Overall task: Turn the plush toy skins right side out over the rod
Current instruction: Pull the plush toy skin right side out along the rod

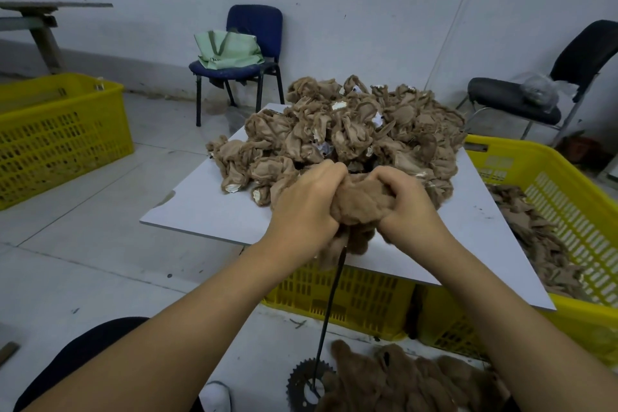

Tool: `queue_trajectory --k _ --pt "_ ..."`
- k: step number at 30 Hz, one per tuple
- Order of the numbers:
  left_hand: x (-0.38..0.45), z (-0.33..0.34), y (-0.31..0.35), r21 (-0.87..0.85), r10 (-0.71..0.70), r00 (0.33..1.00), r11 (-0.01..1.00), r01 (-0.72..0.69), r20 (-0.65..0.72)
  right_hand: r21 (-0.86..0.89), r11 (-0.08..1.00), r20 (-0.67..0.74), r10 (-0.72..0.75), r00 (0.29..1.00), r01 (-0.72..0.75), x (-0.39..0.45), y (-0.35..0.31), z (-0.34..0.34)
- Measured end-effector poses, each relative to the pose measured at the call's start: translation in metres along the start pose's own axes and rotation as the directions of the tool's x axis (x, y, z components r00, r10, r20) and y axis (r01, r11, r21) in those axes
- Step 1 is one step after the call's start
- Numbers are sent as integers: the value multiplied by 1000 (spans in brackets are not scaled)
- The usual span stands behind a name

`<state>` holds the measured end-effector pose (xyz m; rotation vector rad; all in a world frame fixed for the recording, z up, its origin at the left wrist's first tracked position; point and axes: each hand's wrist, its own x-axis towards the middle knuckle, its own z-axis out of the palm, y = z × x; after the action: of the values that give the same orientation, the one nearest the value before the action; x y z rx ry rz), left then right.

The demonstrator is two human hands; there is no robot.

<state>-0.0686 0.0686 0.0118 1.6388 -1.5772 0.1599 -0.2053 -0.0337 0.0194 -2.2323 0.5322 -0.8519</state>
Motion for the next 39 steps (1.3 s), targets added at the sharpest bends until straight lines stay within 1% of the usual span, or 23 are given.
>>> queue_trajectory --k 3,4,6,7,8,11,12,14,16,17,20,21,22,23,24,25,28,31,33,35,36,37,39 --pt "2 -2 -1 -272 -31 986 959 75 166 -85 983 -11 -162 987 161 -3 2 3" --pt "2 -4 -2 -294 -47 970 949 117 237 -129 971 -20 -207 978 203 -4 2 4" --pt "2 -8 -10 -225 -92 920 956 189 382 -226 935 -53 -292 955 273 -5 4 3" --pt "2 -12 -12 -207 -107 893 954 216 436 -282 911 -78 -333 940 300 -6 5 4" --pt "2 -15 -13 -231 -105 876 943 238 471 -337 884 -101 -377 921 324 -7 6 4" --pt "5 -24 -12 -356 -82 863 888 290 498 -472 782 -123 -516 848 407 -11 9 2" --pt "6 -26 -13 -365 -81 866 884 291 494 -494 755 -120 -550 826 431 -12 10 2" --pt "5 -26 -13 -322 -79 873 911 259 481 -502 737 -101 -569 816 452 -15 10 4" --pt "5 -27 -12 -292 -83 882 925 241 465 -477 755 -85 -548 832 449 -15 10 6" --pt "5 -29 -11 -312 -96 881 913 264 464 -455 775 -89 -529 844 438 -14 10 5" --pt "4 -33 -9 -452 -125 860 808 377 494 -376 834 -113 -474 873 404 -14 9 2" --pt "4 -33 -9 -476 -131 861 788 391 491 -299 873 -117 -434 893 385 -14 8 3" --pt "4 -33 -9 -492 -140 869 777 393 474 -165 923 -120 -367 922 346 -16 6 2" --pt "4 -33 -9 -509 -155 879 764 396 451 11 960 -117 -278 953 281 -18 2 2" --pt "3 -33 -9 -535 -176 887 741 405 428 171 964 -102 -187 977 203 -21 -1 2" --pt "3 -33 -9 -564 -198 888 711 421 414 286 949 -81 -111 990 130 -23 -4 0" --pt "1 -34 -10 -633 -259 875 611 476 408 442 896 44 22 999 -39 -26 -3 -7" --pt "-1 -40 -13 -702 -240 834 453 549 497 524 836 148 97 984 -161 -26 -3 -11" --pt "-2 -46 -12 -710 -187 815 411 572 549 591 790 153 93 984 -166 -28 -4 -13" --pt "-5 -52 -12 -712 -125 800 393 583 586 621 773 138 61 989 -134 -31 -6 -15" --pt "-7 -55 -12 -705 -100 792 398 587 602 605 788 127 44 991 -112 -33 -6 -17" --pt "-9 -58 -12 -692 -88 783 416 590 616 567 819 116 29 993 -90 -35 -6 -17" --pt "-12 -62 -12 -638 -109 776 504 582 621 473 878 104 23 994 -70 -38 -5 -16"
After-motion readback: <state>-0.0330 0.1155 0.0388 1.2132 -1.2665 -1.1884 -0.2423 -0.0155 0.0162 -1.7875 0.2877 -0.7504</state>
